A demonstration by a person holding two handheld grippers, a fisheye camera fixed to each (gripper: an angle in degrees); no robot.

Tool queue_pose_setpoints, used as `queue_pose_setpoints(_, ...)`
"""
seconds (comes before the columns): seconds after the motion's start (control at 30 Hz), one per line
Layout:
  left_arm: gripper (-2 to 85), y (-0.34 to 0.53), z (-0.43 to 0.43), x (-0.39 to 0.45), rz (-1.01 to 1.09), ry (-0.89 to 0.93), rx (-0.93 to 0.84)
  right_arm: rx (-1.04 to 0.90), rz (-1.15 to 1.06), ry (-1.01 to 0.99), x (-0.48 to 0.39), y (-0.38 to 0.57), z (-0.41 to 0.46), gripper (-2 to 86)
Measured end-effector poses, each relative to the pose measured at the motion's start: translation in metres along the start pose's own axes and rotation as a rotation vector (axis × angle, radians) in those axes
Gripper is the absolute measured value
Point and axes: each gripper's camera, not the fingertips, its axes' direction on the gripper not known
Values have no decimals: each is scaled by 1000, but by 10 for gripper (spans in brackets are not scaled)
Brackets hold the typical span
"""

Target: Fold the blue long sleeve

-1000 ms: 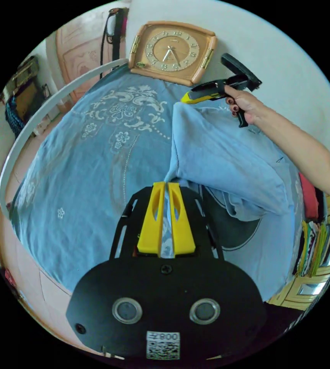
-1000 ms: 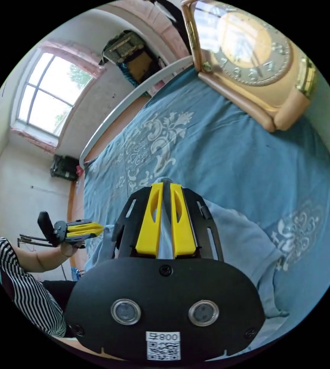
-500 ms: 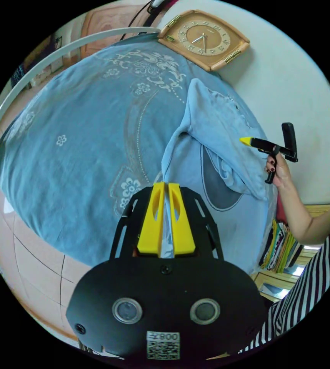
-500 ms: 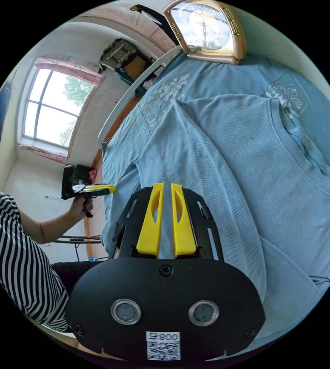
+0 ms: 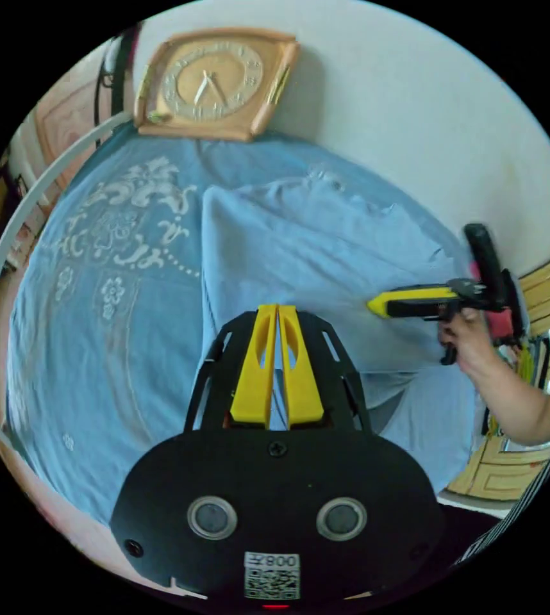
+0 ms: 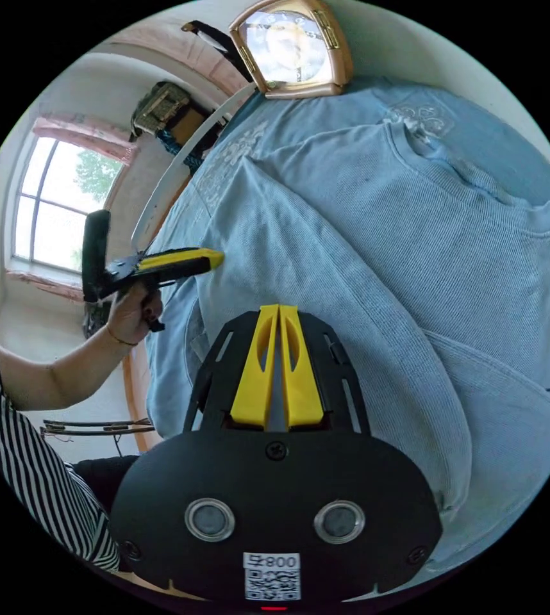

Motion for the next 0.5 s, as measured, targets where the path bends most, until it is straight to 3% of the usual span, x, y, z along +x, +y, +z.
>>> queue_pose_setpoints(0.13, 2, -11, 16, 6, -24, 37, -42, 37, 21, 32, 13, 48, -11, 2)
queue_pose_setpoints(0.23, 2, -12, 10, 25, 27, 71, 55, 101, 86, 100, 31, 99, -23, 2)
queue_pose_setpoints(0.33, 2, -21, 47, 44, 90, 51, -78, 59, 207, 91, 66, 145, -9, 1)
queue_pose_setpoints(0.37, 2, -22, 62, 48, 84, 42, -99, 92, 235, -3, 79, 161, -6, 1)
queue_pose_setpoints(0.5, 2, -28, 66, 61, 52, 64, -51, 123, 260, 45, 97, 204, -12, 1)
